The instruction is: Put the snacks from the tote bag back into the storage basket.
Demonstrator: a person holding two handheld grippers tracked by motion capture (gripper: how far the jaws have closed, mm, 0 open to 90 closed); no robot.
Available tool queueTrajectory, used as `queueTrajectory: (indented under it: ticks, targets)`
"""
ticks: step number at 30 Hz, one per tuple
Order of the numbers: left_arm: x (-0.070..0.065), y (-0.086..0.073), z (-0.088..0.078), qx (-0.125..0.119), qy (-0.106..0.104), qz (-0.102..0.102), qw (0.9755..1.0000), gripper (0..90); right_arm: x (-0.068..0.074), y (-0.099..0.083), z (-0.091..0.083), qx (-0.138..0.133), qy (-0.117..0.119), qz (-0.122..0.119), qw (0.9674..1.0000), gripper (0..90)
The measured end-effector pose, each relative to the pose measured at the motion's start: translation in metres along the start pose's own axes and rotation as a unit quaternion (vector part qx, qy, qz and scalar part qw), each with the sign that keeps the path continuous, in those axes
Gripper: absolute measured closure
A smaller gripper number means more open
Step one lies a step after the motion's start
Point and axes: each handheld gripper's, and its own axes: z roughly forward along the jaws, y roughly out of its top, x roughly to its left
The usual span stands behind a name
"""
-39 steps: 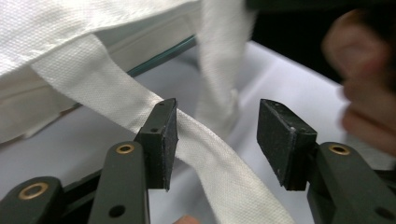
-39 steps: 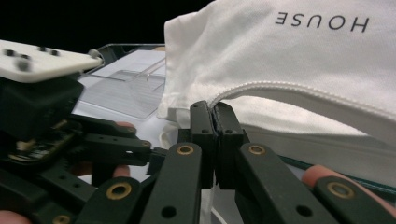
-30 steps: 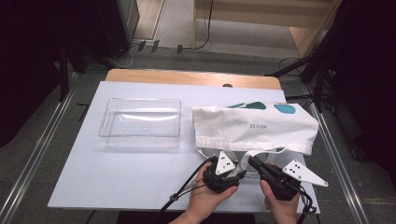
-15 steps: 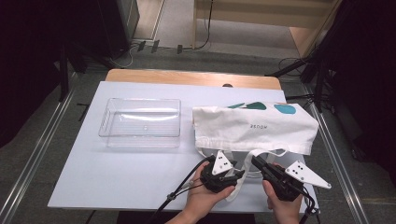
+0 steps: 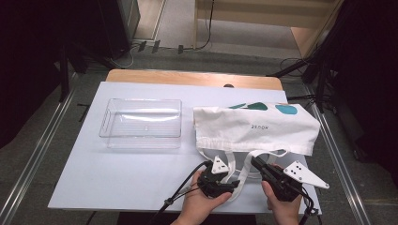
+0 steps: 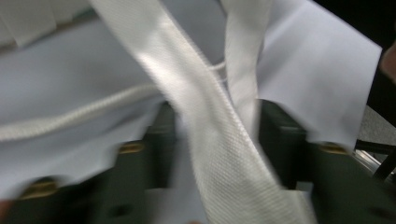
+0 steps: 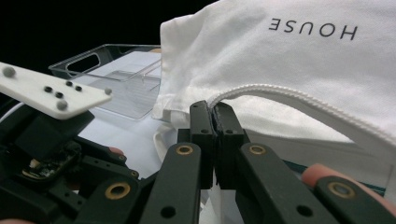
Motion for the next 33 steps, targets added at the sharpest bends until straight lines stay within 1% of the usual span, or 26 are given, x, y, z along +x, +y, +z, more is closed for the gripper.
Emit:
queueTrajectory:
  ticks: [1, 2, 4, 5, 6, 7, 9, 10, 12, 14, 15, 18, 19, 20, 22, 24, 26, 27, 30, 31, 32, 33]
  targets:
    - [0.0, 0.001, -0.001, -0.006, -0.006, 0.002, 1.0, 68.7, 0.0, 0.0, 0.0, 0.001, 0.002, 0.002, 1.0, 89.7]
    - [0.0, 0.002, -0.002, -0.009, -0.005, 0.004, 0.9999, 68.7, 0.0, 0.0, 0.0, 0.001, 0.002, 0.002, 1.0, 89.7]
    - [-0.001, 0.003, -0.004, -0.016, 0.004, 0.011, 0.9998, 74.3, 0.0, -0.001, 0.0, 0.0, 0.006, 0.005, 1.0, 89.7]
    - [-0.001, 0.004, -0.004, -0.023, 0.006, 0.014, 0.9996, 74.7, -0.001, -0.001, 0.0, -0.001, 0.007, 0.005, 1.0, 89.7]
    - [-0.002, 0.005, -0.005, -0.029, 0.008, 0.014, 0.9994, 73.3, -0.001, -0.001, 0.001, 0.0, 0.009, 0.005, 0.9999, 89.7]
    - [-0.003, 0.006, -0.005, -0.036, 0.004, 0.014, 0.9992, 69.4, 0.0, -0.001, 0.001, 0.0, 0.01, 0.006, 0.9999, 89.8]
    - [-0.004, 0.01, -0.005, -0.043, 0.01, 0.017, 0.9989, 58.7, 0.0, -0.001, 0.001, -0.001, 0.012, 0.006, 0.9999, 89.8]
    - [-0.005, 0.012, -0.004, -0.046, 0.008, 0.017, 0.9987, 54.1, 0.0, 0.0, 0.001, -0.001, 0.014, 0.007, 0.9999, 89.8]
    - [-0.007, 0.015, -0.002, -0.046, 0.014, 0.019, 0.9987, 50.1, 0.001, 0.0, 0.001, -0.001, 0.017, 0.009, 0.9998, 89.8]
    - [-0.009, 0.016, 0.001, -0.049, 0.015, 0.018, 0.9985, 46.3, 0.001, 0.0, 0.001, -0.002, 0.017, 0.008, 0.9998, 89.8]
    - [-0.011, 0.017, 0.004, -0.049, 0.025, 0.022, 0.9983, 43.9, 0.0, 0.001, 0.0, -0.003, 0.018, 0.009, 0.9998, 89.7]
    - [-0.013, 0.02, 0.01, -0.05, 0.043, 0.018, 0.9976, 38.1, 0.0, 0.001, 0.0, -0.006, 0.024, 0.014, 0.9996, 89.7]
    - [-0.014, 0.021, 0.012, -0.051, 0.046, 0.016, 0.9975, 37.1, 0.0, 0.001, 0.0, -0.006, 0.026, 0.016, 0.9995, 89.7]
    - [-0.014, 0.022, 0.014, -0.05, 0.052, 0.018, 0.9972, 36.6, 0.0, 0.001, 0.0, -0.006, 0.027, 0.017, 0.9995, 89.8]
    - [-0.016, 0.024, 0.017, -0.051, 0.055, 0.02, 0.997, 36.6, 0.001, 0.0, 0.001, -0.004, 0.032, 0.018, 0.9993, 89.7]
    - [-0.019, 0.025, 0.018, -0.05, 0.058, 0.026, 0.9967, 37.7, 0.001, 0.0, 0.001, -0.003, 0.035, 0.016, 0.9992, 89.7]
    - [-0.02, 0.026, 0.019, -0.057, 0.056, 0.031, 0.9964, 40.5, 0.0, 0.0, 0.0, -0.004, 0.036, 0.016, 0.9992, 89.7]
    - [-0.019, 0.026, 0.018, -0.061, 0.052, 0.031, 0.9963, 44.3, 0.0, 0.0, 0.0, -0.004, 0.037, 0.017, 0.9992, 89.6]
    - [-0.015, 0.028, 0.016, -0.062, 0.047, 0.034, 0.9964, 57.2, -0.002, 0.001, -0.002, -0.007, 0.035, 0.021, 0.9991, 89.6]
    - [-0.014, 0.028, 0.015, -0.062, 0.043, 0.038, 0.9964, 61.8, -0.002, 0.001, -0.003, -0.008, 0.035, 0.021, 0.9991, 89.6]
    - [-0.013, 0.028, 0.014, -0.061, 0.039, 0.042, 0.9965, 68.6, -0.001, 0.001, -0.003, -0.008, 0.033, 0.021, 0.9992, 89.1]
    - [-0.013, 0.028, 0.014, -0.059, 0.038, 0.047, 0.9964, 72.3, -0.001, 0.001, -0.003, -0.009, 0.03, 0.02, 0.9993, 88.6]
